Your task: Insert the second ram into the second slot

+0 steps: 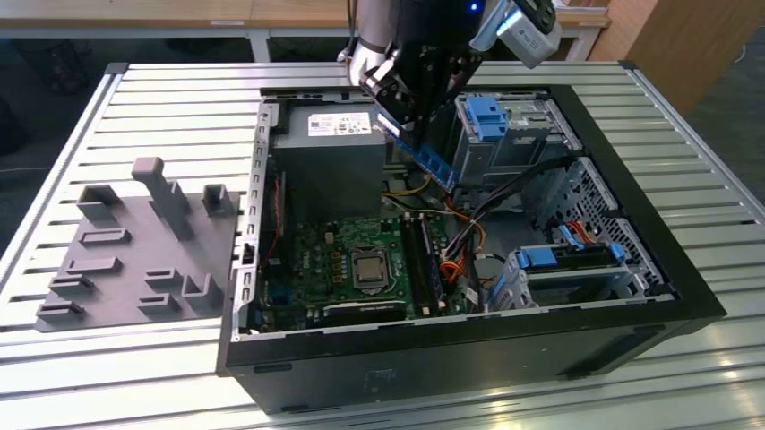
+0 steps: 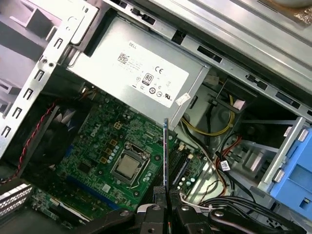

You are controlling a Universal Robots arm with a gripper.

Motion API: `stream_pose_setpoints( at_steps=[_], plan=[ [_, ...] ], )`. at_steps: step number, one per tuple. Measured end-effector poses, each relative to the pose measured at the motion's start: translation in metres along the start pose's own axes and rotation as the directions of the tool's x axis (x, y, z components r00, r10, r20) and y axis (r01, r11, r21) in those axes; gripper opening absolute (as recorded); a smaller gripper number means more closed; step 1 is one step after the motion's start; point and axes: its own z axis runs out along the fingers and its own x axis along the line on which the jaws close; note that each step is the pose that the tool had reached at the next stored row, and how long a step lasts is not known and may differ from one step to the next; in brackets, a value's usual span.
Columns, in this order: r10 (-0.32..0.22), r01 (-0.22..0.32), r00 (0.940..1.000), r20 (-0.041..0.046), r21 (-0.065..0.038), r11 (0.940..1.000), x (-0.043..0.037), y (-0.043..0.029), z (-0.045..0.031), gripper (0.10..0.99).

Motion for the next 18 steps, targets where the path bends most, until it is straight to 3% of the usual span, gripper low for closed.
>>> stream_pose_setpoints(
  at_steps=[10, 18],
  plan=[
    [0.076, -0.076, 0.9971, 0.0003, 0.001, 0.9971, 0.0, 0.0, 0.0002, 0.141],
    [0.139, -0.139, 0.9903, 0.0005, 0.001, 0.9903, 0.0, 0.0, 0.0003, 0.141]
  ],
)
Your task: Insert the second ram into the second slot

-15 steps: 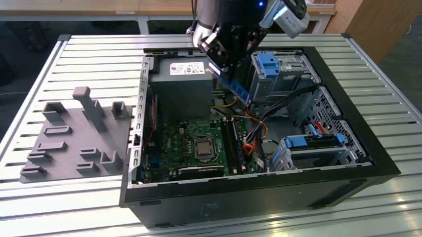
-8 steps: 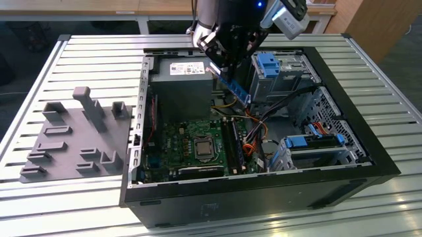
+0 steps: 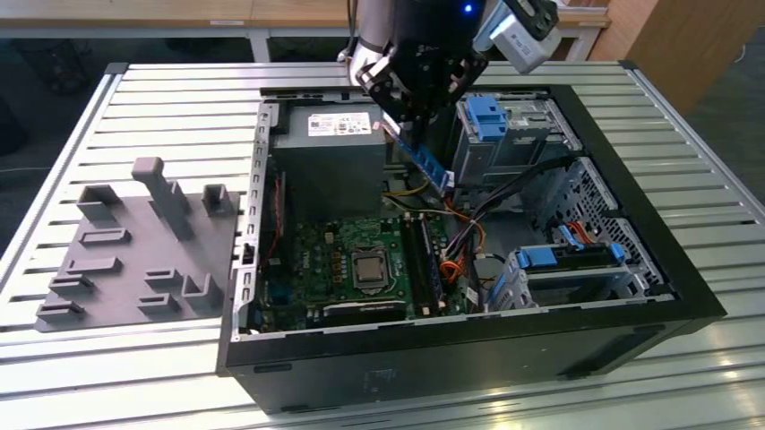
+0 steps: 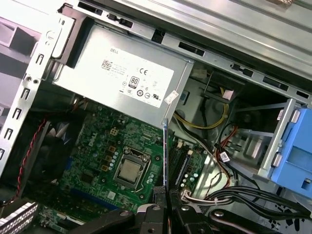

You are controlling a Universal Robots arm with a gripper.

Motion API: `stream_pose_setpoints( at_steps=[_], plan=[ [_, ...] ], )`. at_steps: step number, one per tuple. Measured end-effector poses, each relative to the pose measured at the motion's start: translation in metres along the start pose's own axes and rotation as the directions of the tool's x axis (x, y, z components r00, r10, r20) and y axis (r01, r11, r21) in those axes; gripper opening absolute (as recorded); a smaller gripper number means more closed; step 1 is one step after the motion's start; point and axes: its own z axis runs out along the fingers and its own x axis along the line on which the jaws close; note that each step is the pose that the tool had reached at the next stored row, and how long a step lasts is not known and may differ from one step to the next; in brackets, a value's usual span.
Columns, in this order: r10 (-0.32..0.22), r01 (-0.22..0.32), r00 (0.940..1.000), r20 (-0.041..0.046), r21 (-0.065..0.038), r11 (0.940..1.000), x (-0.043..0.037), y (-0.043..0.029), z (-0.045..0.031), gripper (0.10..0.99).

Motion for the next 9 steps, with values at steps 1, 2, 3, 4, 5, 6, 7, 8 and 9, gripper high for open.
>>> stream_pose_setpoints(
  at_steps=[1, 2, 3, 4, 5, 6, 7, 8, 9],
  plan=[
    [0.009, -0.009, 1.0, 0.0001, 0.0, 1.0, 0.0, 0.0, 0.0, 0.141],
    [0.019, -0.019, 0.9998, 0.0002, 0.0, 0.9998, 0.0, 0.0, 0.0001, 0.141],
    [0.03, -0.03, 0.9995, 0.0003, 0.0, 0.9995, 0.0, 0.0, 0.0001, 0.141],
    [0.043, -0.043, 0.9991, 0.0004, 0.0, 0.9991, 0.0, 0.0, 0.0002, 0.141],
    [0.059, -0.059, 0.9983, 0.0004, 0.0, 0.9983, 0.0, 0.0, 0.0003, 0.141],
    [0.073, -0.073, 0.9973, 0.0005, 0.0, 0.9973, 0.0, 0.0, 0.0004, 0.141],
    [0.087, -0.087, 0.9962, 0.0007, 0.0, 0.9962, 0.0, 0.0, 0.0005, 0.141],
    [0.102, -0.102, 0.9947, 0.0007, 0.0, 0.9947, 0.0, 0.0, 0.0005, 0.141],
    [0.117, -0.117, 0.9931, 0.0008, 0.0, 0.9931, 0.0, 0.0, 0.0006, 0.141]
  ],
)
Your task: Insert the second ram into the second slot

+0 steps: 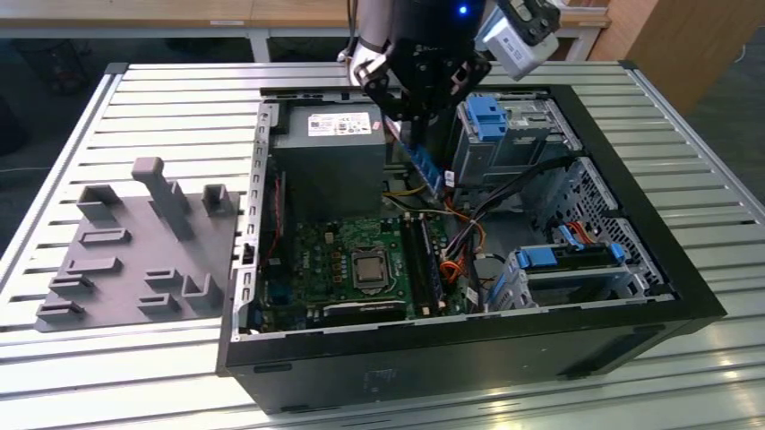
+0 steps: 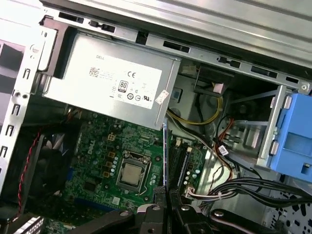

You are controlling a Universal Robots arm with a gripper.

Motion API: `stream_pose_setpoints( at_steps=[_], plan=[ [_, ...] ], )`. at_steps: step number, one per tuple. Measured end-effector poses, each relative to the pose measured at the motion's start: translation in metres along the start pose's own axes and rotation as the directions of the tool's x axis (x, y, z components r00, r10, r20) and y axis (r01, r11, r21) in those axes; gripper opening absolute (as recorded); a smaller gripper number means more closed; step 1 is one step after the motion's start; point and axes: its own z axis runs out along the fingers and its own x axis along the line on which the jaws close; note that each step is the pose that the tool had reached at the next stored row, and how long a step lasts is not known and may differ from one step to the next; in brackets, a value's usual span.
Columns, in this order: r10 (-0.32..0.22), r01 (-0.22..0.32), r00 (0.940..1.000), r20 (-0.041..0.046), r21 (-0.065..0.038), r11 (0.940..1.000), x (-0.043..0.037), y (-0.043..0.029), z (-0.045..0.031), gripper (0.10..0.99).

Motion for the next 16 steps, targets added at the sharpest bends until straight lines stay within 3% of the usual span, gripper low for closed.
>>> stream_pose_setpoints(
  at_steps=[8, 12, 16],
  plan=[
    [0.119, -0.119, 0.9929, 0.0006, 0.001, 0.9929, 0.0, 0.0, 0.0005, 0.141],
    [0.177, -0.177, 0.9843, 0.0009, 0.002, 0.9843, 0.0, 0.0, 0.0008, 0.141],
    [0.237, -0.237, 0.9716, 0.0012, 0.002, 0.9716, 0.0, 0.0, 0.001, 0.141]
  ],
)
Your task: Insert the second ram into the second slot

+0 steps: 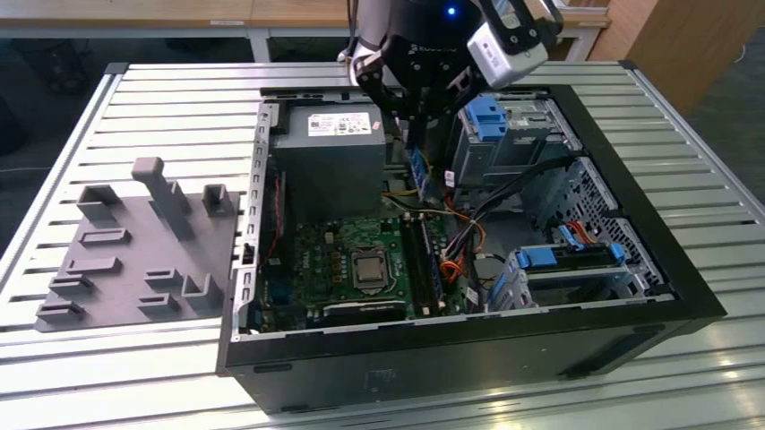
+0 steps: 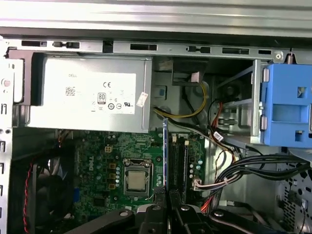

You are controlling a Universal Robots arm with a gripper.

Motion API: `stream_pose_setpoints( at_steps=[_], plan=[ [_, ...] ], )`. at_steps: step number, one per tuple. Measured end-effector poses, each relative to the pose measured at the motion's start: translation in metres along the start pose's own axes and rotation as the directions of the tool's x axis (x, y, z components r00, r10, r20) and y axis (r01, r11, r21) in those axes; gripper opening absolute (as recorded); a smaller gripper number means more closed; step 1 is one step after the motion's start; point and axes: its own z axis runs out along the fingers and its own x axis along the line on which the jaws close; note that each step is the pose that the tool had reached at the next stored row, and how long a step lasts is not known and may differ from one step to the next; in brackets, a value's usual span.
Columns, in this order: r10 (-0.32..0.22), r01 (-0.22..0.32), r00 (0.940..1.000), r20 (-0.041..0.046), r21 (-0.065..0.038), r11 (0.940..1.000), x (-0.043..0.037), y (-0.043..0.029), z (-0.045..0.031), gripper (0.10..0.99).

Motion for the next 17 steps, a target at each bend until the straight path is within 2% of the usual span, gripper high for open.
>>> stream_pose_setpoints(
  at_steps=[3, 7, 13, 17],
  plan=[
    [0.038, -0.038, 0.9993, 0.0002, 0.0, 0.9993, 0.0, 0.0, 0.0004, 0.141],
    [0.048, -0.048, 0.9988, 0.0014, 0.0, 0.9988, 0.0, -0.0007, 0.0026, 0.141],
    [0.048, -0.048, 0.9987, 0.0181, 0.0, 0.9989, -0.0001, -0.0024, 0.0058, 0.141],
    [0.048, -0.048, 0.9986, 0.0208, -0.001, 0.9989, -0.0002, -0.0024, 0.0069, 0.141]
  ],
)
